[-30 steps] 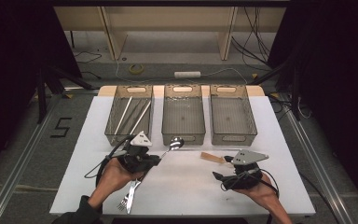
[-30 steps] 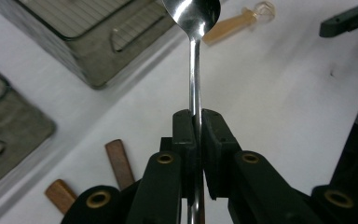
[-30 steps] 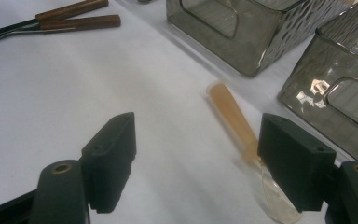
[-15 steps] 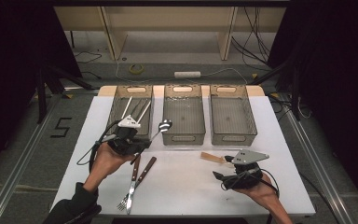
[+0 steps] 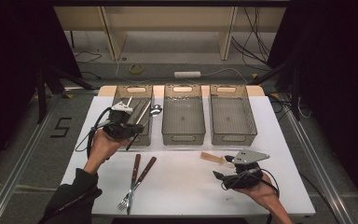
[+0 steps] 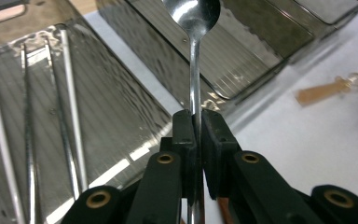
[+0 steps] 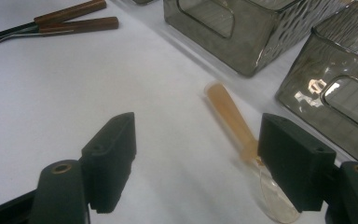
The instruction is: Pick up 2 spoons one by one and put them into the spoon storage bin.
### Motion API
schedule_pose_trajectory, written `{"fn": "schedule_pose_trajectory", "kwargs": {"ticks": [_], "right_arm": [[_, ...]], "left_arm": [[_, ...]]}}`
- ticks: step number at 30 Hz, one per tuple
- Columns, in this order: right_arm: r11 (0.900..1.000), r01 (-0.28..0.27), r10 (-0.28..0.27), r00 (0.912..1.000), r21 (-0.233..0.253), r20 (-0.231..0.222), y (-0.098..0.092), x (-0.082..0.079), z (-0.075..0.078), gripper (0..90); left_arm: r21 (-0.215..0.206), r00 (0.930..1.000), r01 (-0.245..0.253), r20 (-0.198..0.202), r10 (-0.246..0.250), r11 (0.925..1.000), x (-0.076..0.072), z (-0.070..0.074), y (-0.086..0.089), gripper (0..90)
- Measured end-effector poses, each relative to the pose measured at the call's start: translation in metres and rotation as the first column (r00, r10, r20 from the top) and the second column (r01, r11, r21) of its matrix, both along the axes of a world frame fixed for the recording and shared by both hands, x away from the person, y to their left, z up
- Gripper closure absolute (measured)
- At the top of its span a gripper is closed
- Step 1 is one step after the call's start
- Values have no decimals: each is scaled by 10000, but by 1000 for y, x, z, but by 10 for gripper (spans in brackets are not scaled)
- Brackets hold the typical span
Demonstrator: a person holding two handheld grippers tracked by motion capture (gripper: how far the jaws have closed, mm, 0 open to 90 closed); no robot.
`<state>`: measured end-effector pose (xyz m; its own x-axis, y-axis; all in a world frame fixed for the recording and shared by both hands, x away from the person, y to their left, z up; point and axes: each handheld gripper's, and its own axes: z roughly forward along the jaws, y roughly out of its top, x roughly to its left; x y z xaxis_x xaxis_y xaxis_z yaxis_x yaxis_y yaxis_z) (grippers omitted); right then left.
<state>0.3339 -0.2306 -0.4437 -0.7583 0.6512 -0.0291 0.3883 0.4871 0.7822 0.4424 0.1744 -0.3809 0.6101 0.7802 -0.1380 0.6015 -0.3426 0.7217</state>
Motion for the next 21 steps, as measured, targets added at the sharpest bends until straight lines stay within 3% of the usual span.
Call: {"fn": "schedule_pose_trajectory", "kwargs": {"ticks": [11, 21], "right_arm": [[10000, -12, 12, 10000, 12, -47, 0, 0, 0, 289], [10000, 18, -18, 10000, 56, -47, 0, 0, 0, 289]], "left_arm": [[122, 9977, -685, 21, 685, 9976, 25, 2, 16, 839], [101, 9927, -1200, -98, 1201, 9927, 44, -5, 24, 840]]}}
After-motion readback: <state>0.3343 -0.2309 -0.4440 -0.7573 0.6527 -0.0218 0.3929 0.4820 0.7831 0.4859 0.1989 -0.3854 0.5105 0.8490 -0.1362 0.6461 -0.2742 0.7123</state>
